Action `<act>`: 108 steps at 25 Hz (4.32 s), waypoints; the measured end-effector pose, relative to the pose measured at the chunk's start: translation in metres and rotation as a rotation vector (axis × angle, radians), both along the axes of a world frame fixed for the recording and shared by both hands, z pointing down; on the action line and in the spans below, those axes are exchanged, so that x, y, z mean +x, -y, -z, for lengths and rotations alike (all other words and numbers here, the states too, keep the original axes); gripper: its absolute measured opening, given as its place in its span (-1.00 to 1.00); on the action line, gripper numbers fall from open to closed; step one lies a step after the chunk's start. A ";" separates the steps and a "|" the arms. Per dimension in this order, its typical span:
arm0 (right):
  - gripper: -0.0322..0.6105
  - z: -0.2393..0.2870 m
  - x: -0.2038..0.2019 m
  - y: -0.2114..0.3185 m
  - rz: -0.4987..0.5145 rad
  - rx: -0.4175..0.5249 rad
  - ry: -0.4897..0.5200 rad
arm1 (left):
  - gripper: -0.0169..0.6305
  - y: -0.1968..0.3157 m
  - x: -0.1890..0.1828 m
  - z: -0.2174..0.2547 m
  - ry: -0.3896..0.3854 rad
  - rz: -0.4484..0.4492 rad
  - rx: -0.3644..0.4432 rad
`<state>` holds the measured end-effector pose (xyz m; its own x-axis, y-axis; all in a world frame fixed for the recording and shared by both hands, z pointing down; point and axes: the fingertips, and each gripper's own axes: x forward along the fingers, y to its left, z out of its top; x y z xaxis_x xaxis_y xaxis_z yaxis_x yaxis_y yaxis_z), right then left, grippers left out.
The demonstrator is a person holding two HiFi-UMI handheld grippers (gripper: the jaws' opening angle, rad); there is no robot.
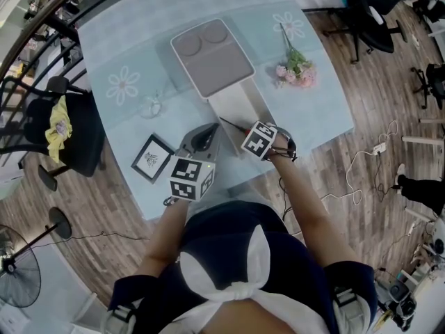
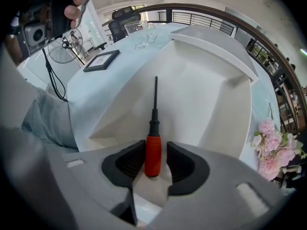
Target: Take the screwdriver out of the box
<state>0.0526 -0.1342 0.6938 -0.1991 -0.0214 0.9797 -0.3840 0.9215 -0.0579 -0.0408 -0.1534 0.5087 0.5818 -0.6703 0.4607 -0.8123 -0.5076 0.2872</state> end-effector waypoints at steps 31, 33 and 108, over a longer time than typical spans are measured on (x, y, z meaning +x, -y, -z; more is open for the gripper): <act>-0.61 0.003 0.006 0.006 0.023 0.088 -0.014 | -0.90 -0.004 -0.011 -0.003 0.013 0.009 -0.006; -0.61 0.007 0.006 0.008 0.017 0.095 -0.007 | -0.90 -0.004 -0.012 -0.002 0.014 0.013 -0.006; -0.60 0.204 -0.034 0.006 -0.219 0.332 0.500 | -0.90 -0.018 -0.006 0.025 0.003 0.008 0.045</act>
